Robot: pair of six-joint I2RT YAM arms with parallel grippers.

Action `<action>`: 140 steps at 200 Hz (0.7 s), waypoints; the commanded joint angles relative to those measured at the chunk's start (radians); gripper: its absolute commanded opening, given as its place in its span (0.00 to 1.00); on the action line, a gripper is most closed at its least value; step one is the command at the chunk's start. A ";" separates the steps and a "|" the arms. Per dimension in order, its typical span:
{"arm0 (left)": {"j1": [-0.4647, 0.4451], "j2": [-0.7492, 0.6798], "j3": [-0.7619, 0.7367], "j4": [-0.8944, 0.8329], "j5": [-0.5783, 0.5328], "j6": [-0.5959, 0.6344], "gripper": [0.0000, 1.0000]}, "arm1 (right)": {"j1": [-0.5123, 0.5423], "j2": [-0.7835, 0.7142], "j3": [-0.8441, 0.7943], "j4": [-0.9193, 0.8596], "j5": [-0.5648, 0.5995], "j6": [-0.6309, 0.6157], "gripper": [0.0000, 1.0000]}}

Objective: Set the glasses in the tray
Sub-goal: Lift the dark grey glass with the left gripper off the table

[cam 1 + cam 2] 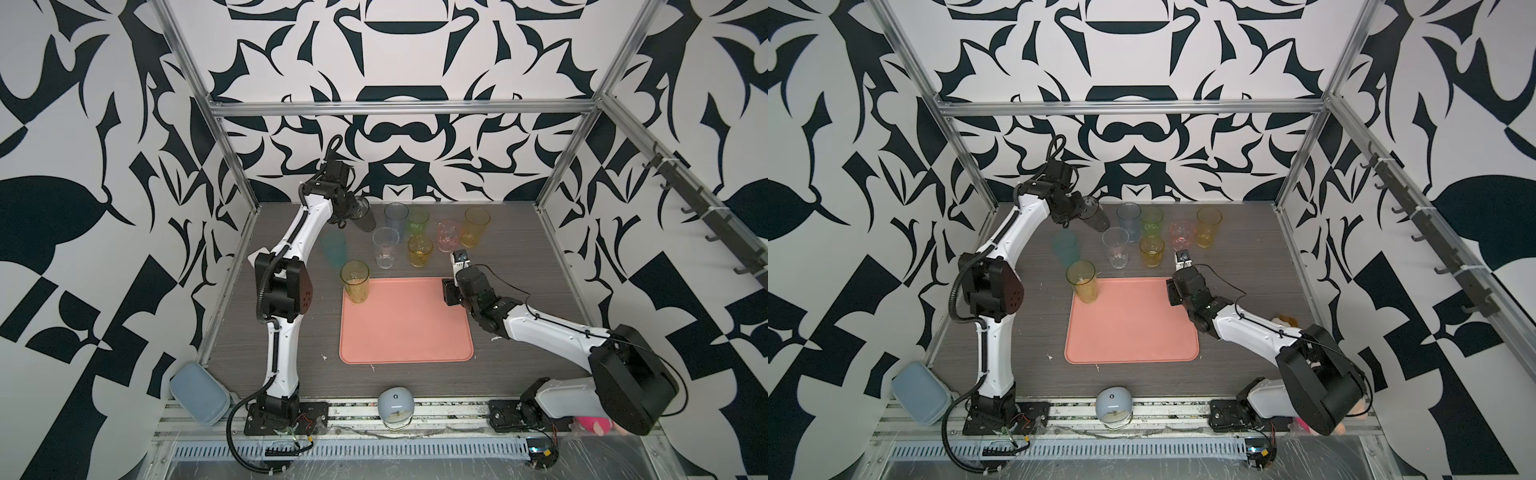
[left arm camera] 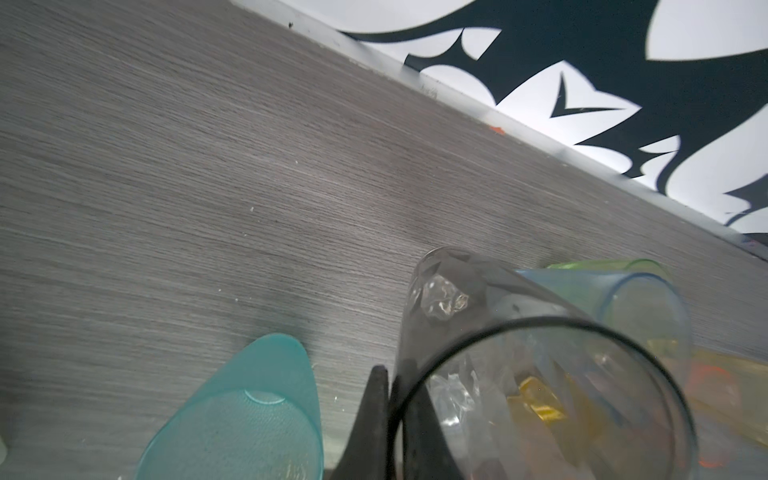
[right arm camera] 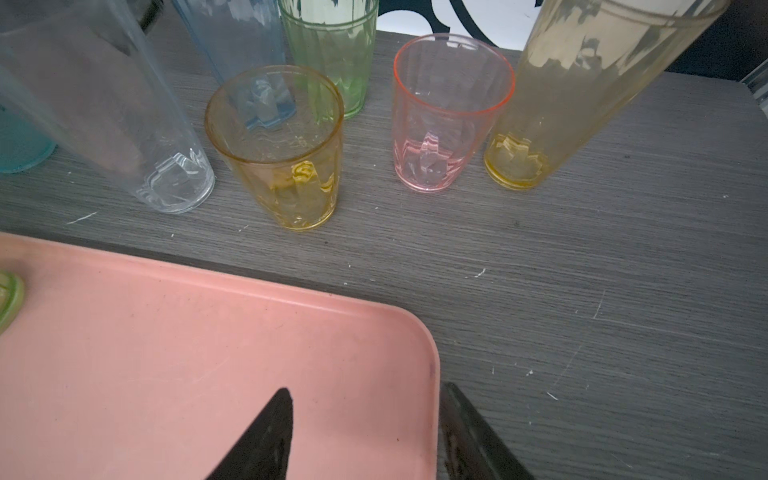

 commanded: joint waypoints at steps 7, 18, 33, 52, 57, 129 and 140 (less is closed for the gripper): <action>0.007 -0.085 0.057 -0.040 0.004 0.008 0.00 | 0.002 0.003 0.044 0.019 0.005 -0.003 0.60; 0.006 -0.095 0.067 -0.053 0.004 0.008 0.00 | 0.001 0.000 0.043 0.020 0.005 -0.003 0.60; 0.006 -0.107 0.085 -0.076 0.002 0.011 0.00 | 0.002 -0.003 0.041 0.018 0.004 -0.003 0.60; 0.007 -0.133 0.099 -0.104 -0.002 0.013 0.00 | 0.002 -0.004 0.041 0.018 0.003 -0.003 0.60; 0.007 -0.142 0.101 -0.108 -0.002 0.013 0.00 | 0.002 -0.004 0.041 0.019 0.003 -0.004 0.60; 0.006 -0.325 0.025 -0.197 -0.009 0.034 0.00 | 0.002 -0.011 0.042 0.019 -0.003 0.002 0.60; 0.005 -0.366 -0.009 -0.204 -0.012 0.036 0.00 | 0.002 -0.014 0.040 0.016 -0.006 0.001 0.60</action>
